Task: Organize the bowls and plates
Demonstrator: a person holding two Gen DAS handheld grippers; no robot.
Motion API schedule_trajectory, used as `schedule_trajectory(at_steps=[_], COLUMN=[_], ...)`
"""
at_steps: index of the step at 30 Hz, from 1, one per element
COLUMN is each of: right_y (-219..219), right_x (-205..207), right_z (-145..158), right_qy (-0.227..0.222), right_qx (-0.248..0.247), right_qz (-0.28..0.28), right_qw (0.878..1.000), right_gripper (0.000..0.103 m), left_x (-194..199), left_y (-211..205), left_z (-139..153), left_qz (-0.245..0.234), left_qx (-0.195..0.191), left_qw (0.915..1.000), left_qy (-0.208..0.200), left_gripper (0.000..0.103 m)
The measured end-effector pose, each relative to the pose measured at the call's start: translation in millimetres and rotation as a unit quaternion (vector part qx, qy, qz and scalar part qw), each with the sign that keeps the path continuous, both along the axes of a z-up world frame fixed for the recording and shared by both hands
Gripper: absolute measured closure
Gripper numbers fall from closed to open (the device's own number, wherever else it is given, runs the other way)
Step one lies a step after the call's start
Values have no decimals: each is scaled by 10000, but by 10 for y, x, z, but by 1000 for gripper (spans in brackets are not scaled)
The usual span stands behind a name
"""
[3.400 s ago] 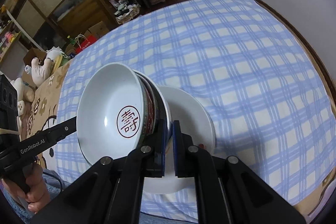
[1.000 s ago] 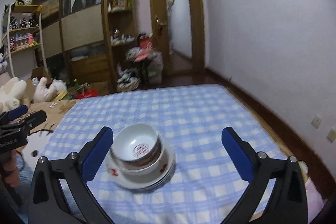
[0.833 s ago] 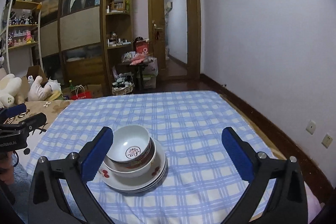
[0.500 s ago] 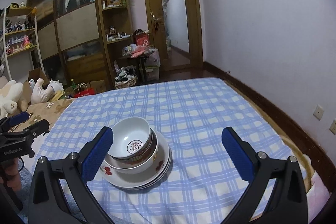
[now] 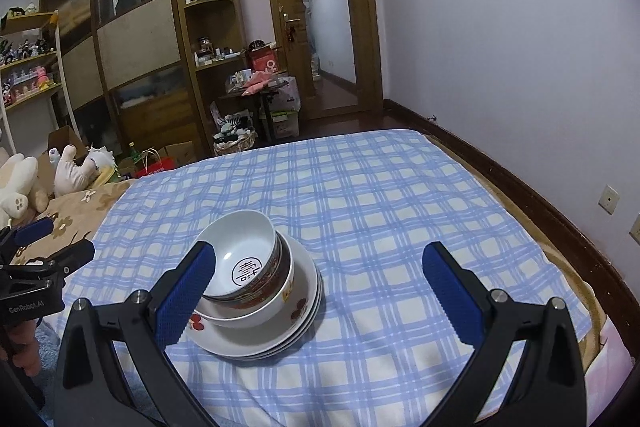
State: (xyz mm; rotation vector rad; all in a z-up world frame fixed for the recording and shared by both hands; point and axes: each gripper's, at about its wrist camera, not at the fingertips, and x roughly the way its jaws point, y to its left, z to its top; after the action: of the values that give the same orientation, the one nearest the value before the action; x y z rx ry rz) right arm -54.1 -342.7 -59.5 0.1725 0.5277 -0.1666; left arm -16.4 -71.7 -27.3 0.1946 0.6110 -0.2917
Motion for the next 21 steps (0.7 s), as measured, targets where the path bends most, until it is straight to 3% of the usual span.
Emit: schedule_trajectory(at_steps=[21], right_y=[4], right_x=[19], right_z=[-28], right_qy=[45], right_qx=[4], right_qz=[-9], right_qw=[10000], right_gripper=[0], left_x=[-3], left_y=[-14], left_z=[-12], left_qz=[-16], left_qx=[-11], left_qw=[10000], left_qy=[13], left_gripper=[4])
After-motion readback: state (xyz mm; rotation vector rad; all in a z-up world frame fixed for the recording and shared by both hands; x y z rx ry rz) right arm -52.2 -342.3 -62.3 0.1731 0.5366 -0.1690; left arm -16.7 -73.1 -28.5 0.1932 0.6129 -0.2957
